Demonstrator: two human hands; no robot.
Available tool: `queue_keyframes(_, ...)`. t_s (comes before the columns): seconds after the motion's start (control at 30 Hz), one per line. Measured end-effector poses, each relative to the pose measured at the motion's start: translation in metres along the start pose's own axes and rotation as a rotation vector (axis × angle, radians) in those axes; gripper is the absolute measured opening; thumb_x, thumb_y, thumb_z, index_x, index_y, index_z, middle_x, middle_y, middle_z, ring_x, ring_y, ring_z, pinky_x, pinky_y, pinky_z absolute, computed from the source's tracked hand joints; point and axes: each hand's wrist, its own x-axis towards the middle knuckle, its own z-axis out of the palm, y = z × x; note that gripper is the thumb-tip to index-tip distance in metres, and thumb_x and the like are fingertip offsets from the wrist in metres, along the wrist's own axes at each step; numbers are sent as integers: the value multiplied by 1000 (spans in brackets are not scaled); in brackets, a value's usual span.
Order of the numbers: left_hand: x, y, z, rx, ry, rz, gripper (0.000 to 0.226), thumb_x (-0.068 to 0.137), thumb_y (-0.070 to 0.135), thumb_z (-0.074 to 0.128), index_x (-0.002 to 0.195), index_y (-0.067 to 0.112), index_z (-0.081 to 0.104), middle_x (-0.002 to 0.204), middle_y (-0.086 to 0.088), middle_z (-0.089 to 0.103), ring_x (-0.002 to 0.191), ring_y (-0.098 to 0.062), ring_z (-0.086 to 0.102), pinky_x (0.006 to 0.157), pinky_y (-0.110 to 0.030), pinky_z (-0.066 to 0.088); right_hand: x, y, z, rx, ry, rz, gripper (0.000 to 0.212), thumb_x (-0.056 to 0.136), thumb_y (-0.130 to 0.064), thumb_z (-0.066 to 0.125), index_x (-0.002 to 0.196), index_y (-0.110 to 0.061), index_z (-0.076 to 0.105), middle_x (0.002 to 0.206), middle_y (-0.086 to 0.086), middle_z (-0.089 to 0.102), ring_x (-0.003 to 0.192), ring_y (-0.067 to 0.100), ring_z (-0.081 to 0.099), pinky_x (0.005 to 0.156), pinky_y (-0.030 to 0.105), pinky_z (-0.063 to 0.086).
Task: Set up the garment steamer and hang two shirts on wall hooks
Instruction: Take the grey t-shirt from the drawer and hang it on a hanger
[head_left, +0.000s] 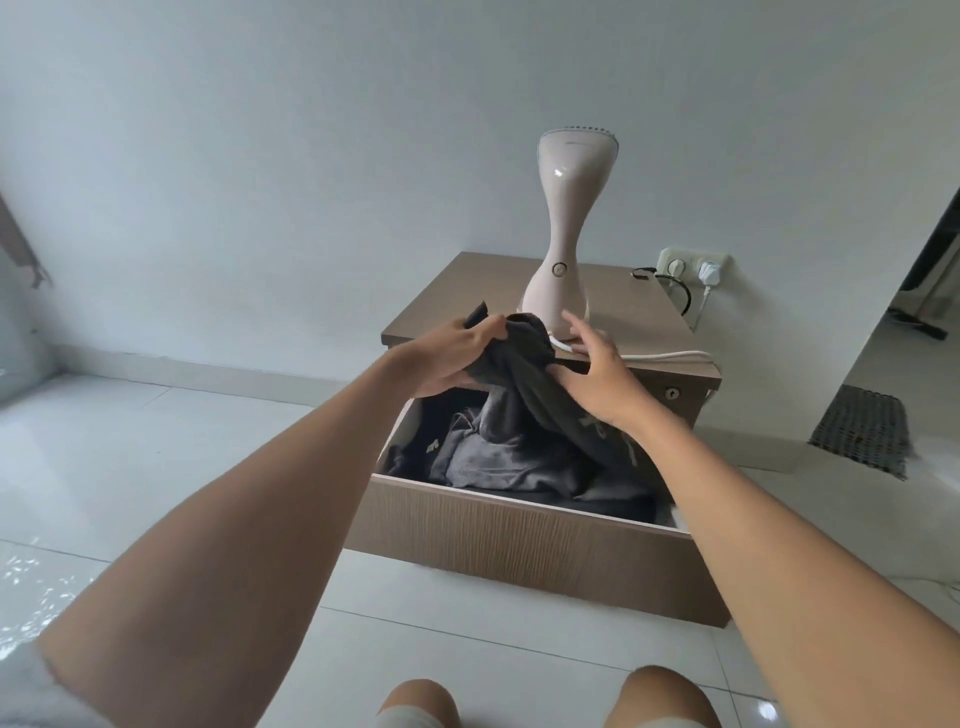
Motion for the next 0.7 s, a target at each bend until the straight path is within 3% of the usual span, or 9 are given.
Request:
queue_keyframes(0.1,-17,38,5,-68,-15,94,20,93,18,47,104,2,55,94,-15,65,79,-20,68,62,-26,56,6,-37,-22,172,-7,-40,61,95,-13,54,147,-38,33,142,-3,35,115,1,46,92,21,40)
queue_keyframes(0.17,-28,65,7,-48,-11,128,21,90,20,47,96,2,55,78,-12,58,59,-16,62,52,-22,48,8,-66,-40,252,-43,-45,47,100,-21,45,145,-35,40,145,-2,41,112,1,51,91,21,44)
queue_keyframes(0.27,-39,102,12,64,46,130,27,81,32,51,89,7,56,76,-13,55,60,-21,56,54,-23,44,10,-103,-63,301,-133,-17,42,101,-40,40,142,-31,47,145,-1,47,129,15,46,109,47,37)
queue_keyframes(0.33,-40,126,16,99,41,147,30,80,34,50,78,7,62,69,-11,62,60,-22,59,55,-23,47,11,-124,-72,367,-226,-5,43,100,-43,40,141,-30,48,146,-3,48,135,16,42,112,51,32)
queue_keyframes(0.43,-36,154,24,156,0,166,33,80,35,48,63,12,64,61,-8,62,55,-20,59,56,-23,46,13,-143,-77,431,-312,-50,42,101,-42,40,136,-24,53,138,-2,56,131,16,47,108,43,36)
queue_keyframes(0.57,-16,178,26,234,-19,154,32,79,39,50,76,9,62,68,-9,64,58,-19,61,61,-26,49,36,-143,-82,455,-281,-120,39,101,-38,43,126,-13,59,120,9,66,113,20,59,89,32,48)
queue_keyframes(0.7,11,197,15,237,-82,121,38,80,34,52,97,3,67,92,-19,69,77,-26,66,64,-29,55,73,-138,-100,482,-243,-151,27,99,-24,46,92,-23,72,84,-4,70,80,14,64,67,22,51)
